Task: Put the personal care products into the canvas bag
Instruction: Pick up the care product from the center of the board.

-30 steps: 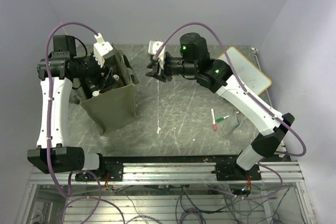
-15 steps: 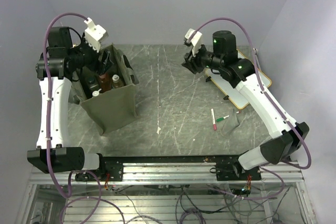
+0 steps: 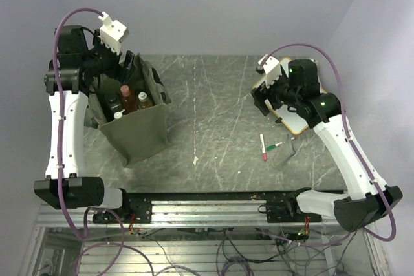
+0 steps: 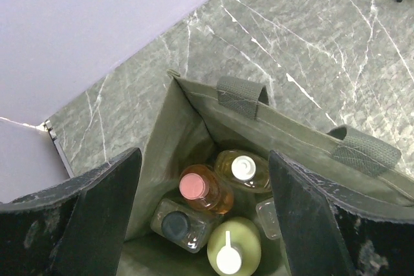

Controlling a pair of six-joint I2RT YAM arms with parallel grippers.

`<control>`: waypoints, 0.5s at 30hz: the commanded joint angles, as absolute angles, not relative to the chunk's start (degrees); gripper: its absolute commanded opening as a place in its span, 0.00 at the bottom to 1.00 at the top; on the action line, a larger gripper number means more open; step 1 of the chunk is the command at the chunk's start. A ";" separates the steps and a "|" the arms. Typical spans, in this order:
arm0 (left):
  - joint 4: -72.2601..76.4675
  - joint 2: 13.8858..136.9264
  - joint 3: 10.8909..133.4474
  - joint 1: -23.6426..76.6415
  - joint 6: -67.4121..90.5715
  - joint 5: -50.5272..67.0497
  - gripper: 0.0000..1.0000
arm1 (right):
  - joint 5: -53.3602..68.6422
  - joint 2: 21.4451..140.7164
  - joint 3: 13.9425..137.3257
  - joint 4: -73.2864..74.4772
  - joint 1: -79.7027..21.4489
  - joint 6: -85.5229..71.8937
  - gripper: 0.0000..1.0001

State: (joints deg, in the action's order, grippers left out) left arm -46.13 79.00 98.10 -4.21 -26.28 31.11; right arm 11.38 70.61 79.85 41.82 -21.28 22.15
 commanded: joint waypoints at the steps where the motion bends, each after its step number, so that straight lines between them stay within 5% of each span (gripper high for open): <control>1: -42.72 79.79 99.03 -3.61 -24.53 31.38 0.89 | 6.45 68.13 77.53 49.50 -19.28 20.65 0.79; 15: -40.53 80.80 98.09 -3.39 -22.09 33.08 0.87 | 3.05 63.84 72.15 65.94 -13.60 21.38 0.80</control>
State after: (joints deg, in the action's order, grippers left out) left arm -43.22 80.16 98.08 -3.86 -23.49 31.42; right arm 2.98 64.93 73.82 59.88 -14.94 20.62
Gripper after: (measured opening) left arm 0.876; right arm 0.807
